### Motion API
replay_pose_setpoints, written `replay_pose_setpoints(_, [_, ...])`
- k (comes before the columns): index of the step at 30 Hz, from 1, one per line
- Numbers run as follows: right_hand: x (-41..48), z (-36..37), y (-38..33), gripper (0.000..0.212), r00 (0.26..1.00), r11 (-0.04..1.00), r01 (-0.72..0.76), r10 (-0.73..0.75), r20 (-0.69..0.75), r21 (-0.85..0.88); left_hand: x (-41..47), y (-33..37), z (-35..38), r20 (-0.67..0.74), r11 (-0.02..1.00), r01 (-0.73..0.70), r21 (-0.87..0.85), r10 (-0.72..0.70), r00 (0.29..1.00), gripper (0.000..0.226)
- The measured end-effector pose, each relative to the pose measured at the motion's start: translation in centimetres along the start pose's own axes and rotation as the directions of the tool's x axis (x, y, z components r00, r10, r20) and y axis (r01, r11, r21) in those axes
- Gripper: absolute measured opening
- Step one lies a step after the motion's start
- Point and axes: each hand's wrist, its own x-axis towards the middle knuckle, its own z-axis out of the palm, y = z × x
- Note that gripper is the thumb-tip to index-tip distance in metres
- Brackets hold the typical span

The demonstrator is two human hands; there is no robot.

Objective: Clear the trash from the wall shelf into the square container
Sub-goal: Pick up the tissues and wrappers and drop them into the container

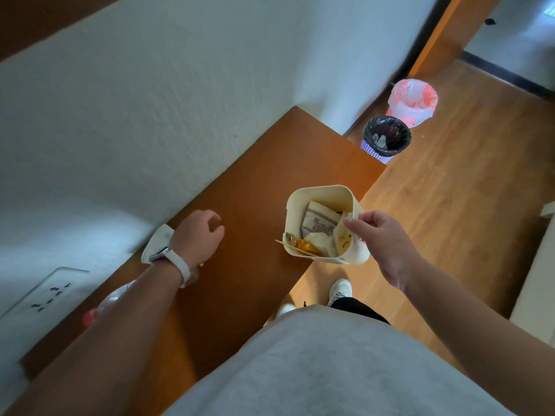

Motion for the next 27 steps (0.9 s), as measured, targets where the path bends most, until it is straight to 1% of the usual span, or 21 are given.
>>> replay_pose_setpoints(2, [-0.1, 0.2, 0.0, 0.048, 1.000, 1.000, 0.013, -0.013, 0.008, -0.013, 0.3, -2.0, -0.1, -0.001, 0.993, 0.100, 0.064, -0.100, 0.995, 0.031])
replay_pose_setpoints(3, [-0.1, 0.3, 0.0, 0.046, 1.000, 1.000, 0.021, -0.021, 0.013, -0.014, 0.4, -2.8, -0.1, 0.004, 0.986, 0.144, 0.085, -0.144, 0.990, 0.033])
replay_pose_setpoints(5, [-0.2, 0.4, 0.0, 0.041, 0.999, 0.999, 0.029, -0.029, 0.015, -0.014, 0.4, -3.9, 0.1, 0.014, 0.969, 0.200, 0.142, -0.204, 0.979, 0.037])
replay_pose_setpoints(6, [-0.2, 0.4, 0.0, 0.043, 0.999, 0.999, 0.031, -0.030, 0.014, -0.014, 0.3, -4.1, 0.3, 0.021, 0.959, 0.219, 0.180, -0.227, 0.974, 0.039])
replay_pose_setpoints(8, [-0.2, 0.5, 0.1, 0.044, 0.999, 0.999, 0.029, -0.029, 0.014, -0.018, 0.2, -4.2, 0.7, 0.044, 0.943, 0.250, 0.219, -0.266, 0.963, 0.041])
replay_pose_setpoints(11, [-0.3, 0.6, 0.3, 0.040, 1.000, 1.000, 0.026, -0.026, 0.004, -0.005, 0.4, -4.0, 1.3, 0.078, 0.933, 0.275, 0.232, -0.299, 0.951, 0.038])
replay_pose_setpoints(15, [-0.5, 0.8, 0.4, 0.050, 1.000, 1.000, 0.015, -0.015, -0.013, -0.009, 0.8, -3.6, 1.5, 0.072, 0.920, 0.275, 0.278, -0.305, 0.949, 0.033])
replay_pose_setpoints(17, [-0.7, 1.0, 0.3, 0.057, 1.000, 1.000, 0.005, -0.005, -0.024, -0.006, 0.9, -3.4, 1.5, 0.067, 0.917, 0.298, 0.265, -0.326, 0.943, 0.035])
replay_pose_setpoints(19, [-0.9, 1.1, 0.3, 0.058, 0.999, 1.000, 0.002, -0.002, -0.036, 0.007, 1.1, -3.1, 1.7, 0.061, 0.912, 0.326, 0.250, -0.350, 0.935, 0.038])
replay_pose_setpoints(22, [-1.1, 1.3, 0.3, 0.053, 0.999, 1.000, -0.001, 0.001, -0.046, 0.010, 1.4, -2.6, 2.1, 0.040, 0.918, 0.336, 0.210, -0.351, 0.935, 0.034])
replay_pose_setpoints(25, [-1.3, 1.5, 0.3, 0.049, 0.999, 1.000, -0.002, 0.003, -0.055, 0.009, 1.6, -2.3, 2.7, 0.015, 0.938, 0.317, 0.140, -0.322, 0.947, 0.027])
replay_pose_setpoints(27, [-1.3, 1.5, 0.3, 0.041, 0.998, 1.000, 0.002, -0.001, -0.056, 0.016, 1.8, -2.4, 3.1, 0.017, 0.950, 0.303, 0.074, -0.305, 0.952, 0.028])
